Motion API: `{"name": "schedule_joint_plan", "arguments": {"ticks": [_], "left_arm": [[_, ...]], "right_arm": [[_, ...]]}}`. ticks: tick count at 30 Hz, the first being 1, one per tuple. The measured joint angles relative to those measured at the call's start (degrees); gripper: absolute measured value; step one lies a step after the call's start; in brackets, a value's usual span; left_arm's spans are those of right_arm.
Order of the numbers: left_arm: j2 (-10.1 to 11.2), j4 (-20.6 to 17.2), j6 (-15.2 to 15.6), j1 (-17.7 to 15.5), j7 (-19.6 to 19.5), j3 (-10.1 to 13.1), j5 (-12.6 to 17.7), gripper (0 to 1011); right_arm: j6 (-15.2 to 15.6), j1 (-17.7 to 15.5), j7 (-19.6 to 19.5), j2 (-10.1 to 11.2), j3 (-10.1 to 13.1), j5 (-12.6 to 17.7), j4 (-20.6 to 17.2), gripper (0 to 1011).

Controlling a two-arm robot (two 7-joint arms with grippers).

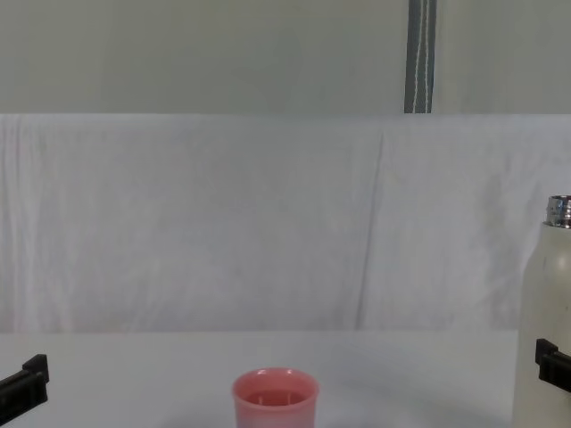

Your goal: Grasp the thermos with one hand and pour water into the cup lid.

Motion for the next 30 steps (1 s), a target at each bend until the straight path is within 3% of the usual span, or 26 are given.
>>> {"name": "schedule_joint_plan", "arguments": {"ticks": [30], "left_arm": [[0.0,0.0,0.0,0.0,0.0,0.0,0.0,1001]], "right_arm": [[-0.5,4.0,1.3,0.9,-0.1,1.1,4.4,1001]]}}
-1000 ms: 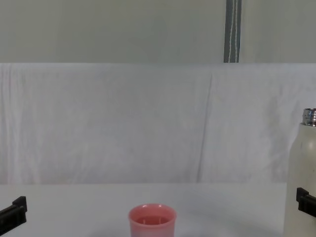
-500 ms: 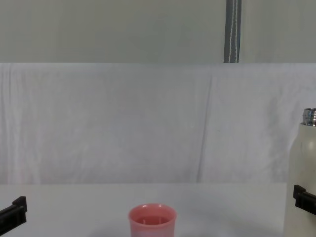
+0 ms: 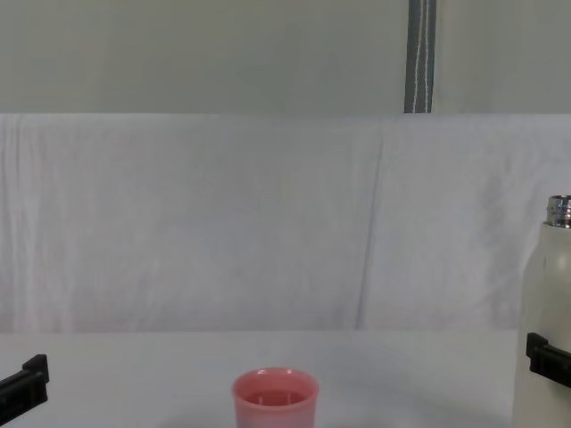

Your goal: Grasp the thermos with one hand and pour water into the cup lid.

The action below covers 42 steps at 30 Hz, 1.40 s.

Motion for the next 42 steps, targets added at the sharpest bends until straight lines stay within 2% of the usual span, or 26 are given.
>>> {"name": "schedule_joint_plan", "arguments": {"ticks": [42], "left_arm": [[0.0,0.0,0.0,0.0,0.0,0.0,0.0,1001]], "right_arm": [[-1.3,4.7,1.0,0.6,-1.0,0.9,6.1,1001]]}}
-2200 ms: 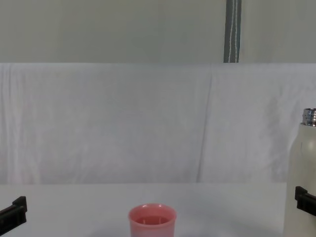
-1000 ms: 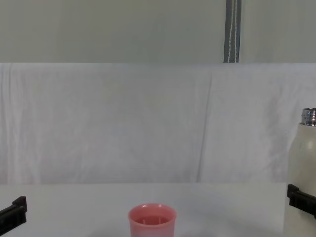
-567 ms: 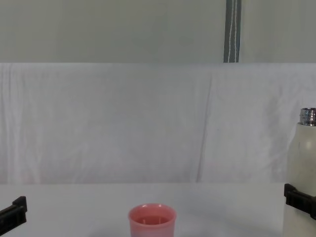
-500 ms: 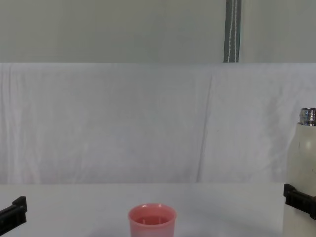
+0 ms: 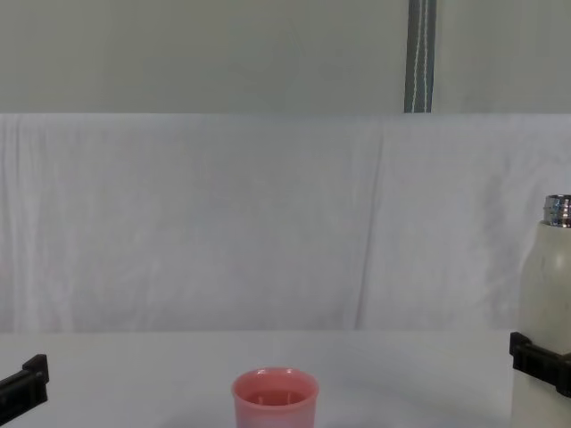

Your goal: Grasp the thermos with one hand and pour water into the cup lid.

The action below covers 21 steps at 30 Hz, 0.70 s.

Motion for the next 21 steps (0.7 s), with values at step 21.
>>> {"name": "schedule_joint_plan", "arguments": {"ticks": [21], "left_arm": [[0.0,0.0,0.0,0.0,0.0,0.0,0.0,1001]], "right_arm": [[-0.2,0.8,0.0,0.1,0.1,0.0,0.8,1001]]}}
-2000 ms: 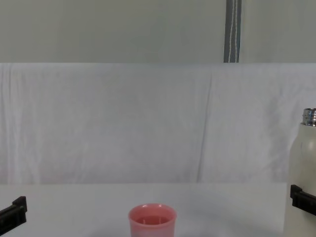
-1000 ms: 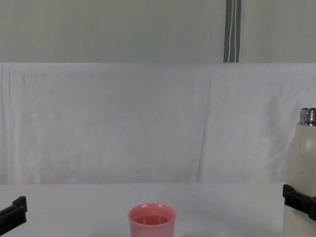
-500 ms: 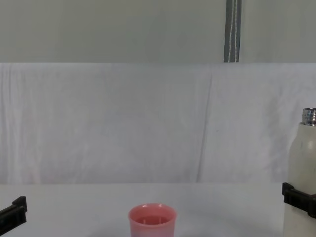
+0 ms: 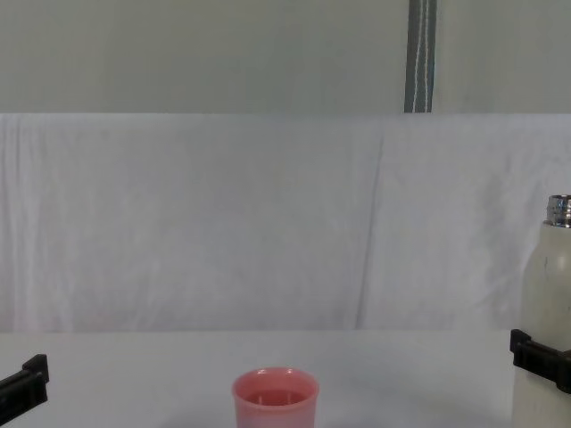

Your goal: Grasp the thermos with one hand and pour water into the cup lid.

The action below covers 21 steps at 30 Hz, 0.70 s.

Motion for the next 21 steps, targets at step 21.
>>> {"name": "schedule_joint_plan", "arguments": {"ticks": [21], "left_arm": [[0.0,0.0,0.0,0.0,0.0,0.0,0.0,1001]], "right_arm": [[0.3,-0.2,0.0,0.3,-0.1,-0.2,-0.7,950]]}}
